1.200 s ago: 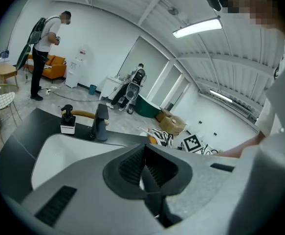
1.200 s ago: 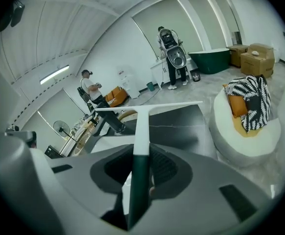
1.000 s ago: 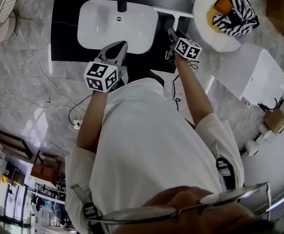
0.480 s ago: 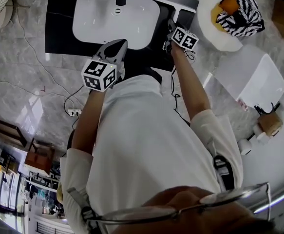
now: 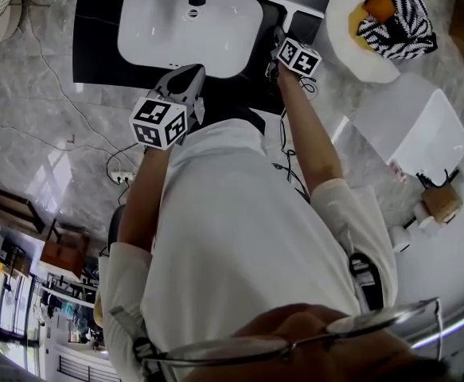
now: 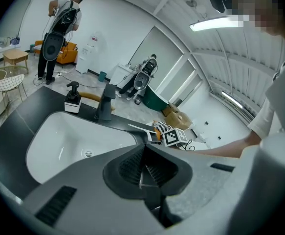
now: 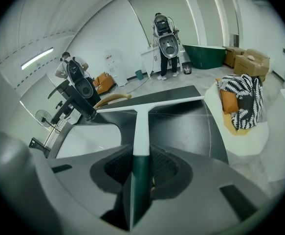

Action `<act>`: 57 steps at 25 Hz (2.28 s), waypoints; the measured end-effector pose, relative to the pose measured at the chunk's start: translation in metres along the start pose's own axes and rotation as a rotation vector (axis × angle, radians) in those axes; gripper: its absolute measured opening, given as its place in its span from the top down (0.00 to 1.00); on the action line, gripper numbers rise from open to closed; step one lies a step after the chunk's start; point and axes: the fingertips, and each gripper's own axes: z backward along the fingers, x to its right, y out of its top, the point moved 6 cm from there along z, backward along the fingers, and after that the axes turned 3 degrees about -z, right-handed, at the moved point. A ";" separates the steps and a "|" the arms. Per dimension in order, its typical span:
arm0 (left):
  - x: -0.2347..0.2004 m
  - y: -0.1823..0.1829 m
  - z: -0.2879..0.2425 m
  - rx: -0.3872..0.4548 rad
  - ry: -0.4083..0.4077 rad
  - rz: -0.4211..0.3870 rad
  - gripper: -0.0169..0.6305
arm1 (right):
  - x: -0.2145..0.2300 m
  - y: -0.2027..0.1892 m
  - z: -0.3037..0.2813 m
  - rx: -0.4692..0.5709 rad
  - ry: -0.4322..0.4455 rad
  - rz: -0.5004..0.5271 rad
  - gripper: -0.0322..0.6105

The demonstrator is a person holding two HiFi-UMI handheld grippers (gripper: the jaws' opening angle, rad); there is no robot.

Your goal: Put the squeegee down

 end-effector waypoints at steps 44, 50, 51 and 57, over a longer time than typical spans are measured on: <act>-0.018 0.004 0.090 0.141 -0.124 -0.033 0.97 | -0.089 -0.052 0.117 0.096 -0.055 0.234 0.73; -0.028 0.001 0.115 0.150 -0.176 -0.062 0.97 | -0.122 -0.069 0.156 0.144 -0.082 0.218 0.77; -0.029 -0.001 0.119 0.148 -0.186 -0.069 0.97 | -0.126 -0.072 0.164 0.154 -0.086 0.207 0.78; -0.037 -0.013 0.131 0.112 -0.258 -0.105 0.97 | -0.157 -0.089 0.214 0.213 -0.128 0.164 0.83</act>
